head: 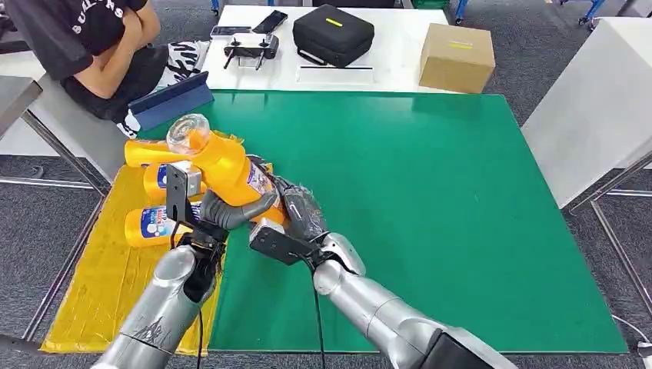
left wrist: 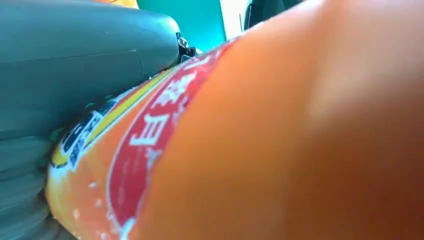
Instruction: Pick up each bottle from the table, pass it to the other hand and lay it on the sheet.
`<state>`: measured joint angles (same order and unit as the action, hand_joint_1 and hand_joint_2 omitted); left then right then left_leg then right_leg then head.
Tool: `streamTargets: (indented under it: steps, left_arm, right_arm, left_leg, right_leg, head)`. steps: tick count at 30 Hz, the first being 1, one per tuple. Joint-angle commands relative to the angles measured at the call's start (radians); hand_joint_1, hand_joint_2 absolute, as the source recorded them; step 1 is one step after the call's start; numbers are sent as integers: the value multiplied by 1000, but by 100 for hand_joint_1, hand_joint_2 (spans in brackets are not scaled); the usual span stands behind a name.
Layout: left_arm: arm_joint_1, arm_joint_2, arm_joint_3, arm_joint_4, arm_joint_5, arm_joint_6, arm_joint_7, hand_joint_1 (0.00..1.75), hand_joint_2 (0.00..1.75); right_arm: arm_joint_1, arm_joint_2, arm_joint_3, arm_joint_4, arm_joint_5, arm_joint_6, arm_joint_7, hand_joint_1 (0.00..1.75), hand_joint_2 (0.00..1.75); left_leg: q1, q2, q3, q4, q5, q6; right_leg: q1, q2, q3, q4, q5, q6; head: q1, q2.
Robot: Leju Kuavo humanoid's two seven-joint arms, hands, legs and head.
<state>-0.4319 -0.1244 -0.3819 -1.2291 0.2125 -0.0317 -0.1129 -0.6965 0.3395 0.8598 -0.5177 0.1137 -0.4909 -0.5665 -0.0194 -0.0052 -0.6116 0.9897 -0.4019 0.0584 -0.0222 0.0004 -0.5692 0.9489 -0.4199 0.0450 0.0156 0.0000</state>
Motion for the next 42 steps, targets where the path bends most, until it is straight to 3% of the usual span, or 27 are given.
streamTargets:
  steps: [1,7,8,9,22,23,29,36,42]
  left_arm:
    - [-128,18,32,13,3,21,1,175,175]
    - [-128,18,36,12,2,26,-1,175,175]
    - [-128,17,39,11,1,30,-3,175,175]
    - [-130,17,46,8,-5,45,-9,175,175]
    - [-172,43,130,44,-15,115,-27,175,175]
    - [-177,68,178,83,-4,137,-67,175,175]
    - [-185,100,226,103,-38,204,-91,175,175]
    - [-167,162,221,103,-484,550,-164,175,175]
    - [-198,173,196,169,-682,599,-131,175,175]
  right_arm:
    - [68,10,71,47,38,1,-19,175,175]
    - [68,10,63,45,41,-2,-19,175,175]
    - [68,9,59,41,42,-10,-22,152,175]
    - [69,6,45,32,42,-29,-28,2,175]
    - [96,-54,-27,-141,66,-36,-9,0,175]
    - [141,-101,-64,-310,133,-14,44,0,175]
    - [206,-158,-98,-510,192,-2,100,0,175]
    - [352,-258,-165,-849,383,-76,178,0,175]
    - [402,-314,-205,-939,441,-113,189,0,175]
  left_leg:
    - [2,-3,3,0,-1,-4]
    - [3,-3,4,1,-2,-5]
    - [2,-2,2,0,-1,-3]
    - [3,-3,5,1,-2,-5]
    - [2,-1,2,2,-2,-4]
    - [3,-2,2,1,-1,-4]
    - [2,-1,2,0,-1,-3]
    - [2,-2,3,1,-2,-4]
    - [2,-4,3,1,-1,-4]
  right_leg:
    - [2,-3,5,-1,-2,-3]
    - [2,-3,6,-1,-2,-3]
    - [2,-3,3,-1,-1,-2]
    - [3,-4,6,0,-3,-4]
    - [2,-2,3,1,-2,-3]
    - [3,-2,3,0,-1,-3]
    - [1,-1,3,0,-1,-2]
    - [2,-3,4,0,-2,-3]
    - [1,-4,5,0,-2,-2]
  head:
    - [0,0]
    - [0,0]
    - [0,0]
    - [0,0]
    - [0,0]
    - [0,0]
    - [0,0]
    - [1,0]
    - [0,0]
